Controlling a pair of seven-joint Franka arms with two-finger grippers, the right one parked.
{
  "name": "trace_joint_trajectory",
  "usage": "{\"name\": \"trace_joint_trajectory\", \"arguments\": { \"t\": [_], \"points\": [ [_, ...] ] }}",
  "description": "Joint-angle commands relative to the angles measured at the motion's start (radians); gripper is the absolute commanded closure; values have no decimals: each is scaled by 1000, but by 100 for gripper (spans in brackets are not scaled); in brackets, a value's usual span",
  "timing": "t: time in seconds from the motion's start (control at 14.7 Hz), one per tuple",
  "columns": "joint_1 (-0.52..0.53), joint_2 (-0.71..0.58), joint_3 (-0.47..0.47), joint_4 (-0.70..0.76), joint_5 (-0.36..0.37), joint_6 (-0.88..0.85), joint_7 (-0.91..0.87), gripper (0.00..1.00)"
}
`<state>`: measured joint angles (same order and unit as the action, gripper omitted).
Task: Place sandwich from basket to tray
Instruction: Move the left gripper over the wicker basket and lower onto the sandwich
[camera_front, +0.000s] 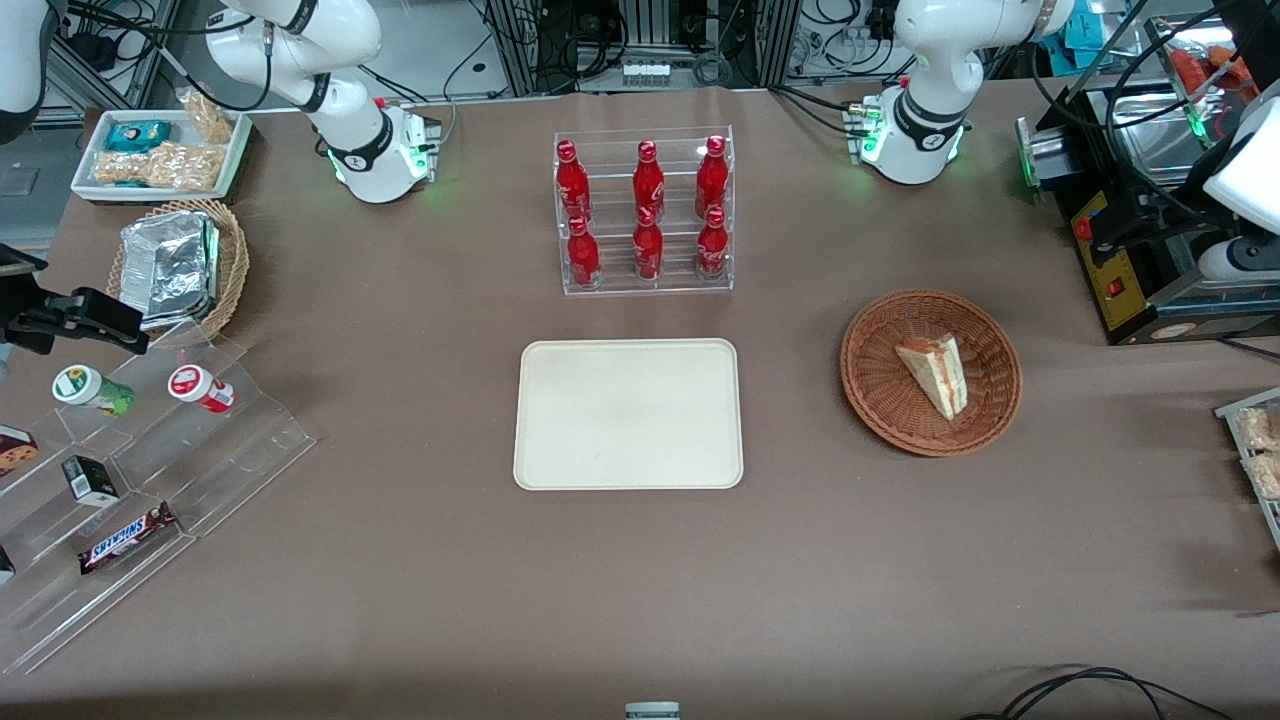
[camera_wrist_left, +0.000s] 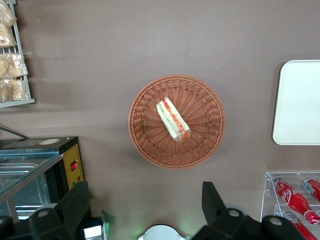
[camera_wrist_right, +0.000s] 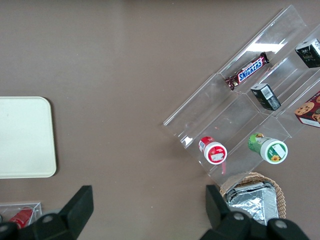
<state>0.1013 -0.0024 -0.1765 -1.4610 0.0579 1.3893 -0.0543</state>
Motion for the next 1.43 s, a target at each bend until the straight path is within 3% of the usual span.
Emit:
{"name": "trace_joint_trajectory", "arguments": {
  "t": [0.0,0.27,0.68,1.16,1.36],
  "points": [
    [9,-18,-8,-1,14,-25,24,0],
    [8,-5,-9,-5,16,-26,16,0],
    [-3,197,-1,-44,-23,-3,-97,0],
    [-5,148,-5,-508,-23,500,-349,0],
    [-6,150,-6,-608,-21,611,-481,0]
  ]
}}
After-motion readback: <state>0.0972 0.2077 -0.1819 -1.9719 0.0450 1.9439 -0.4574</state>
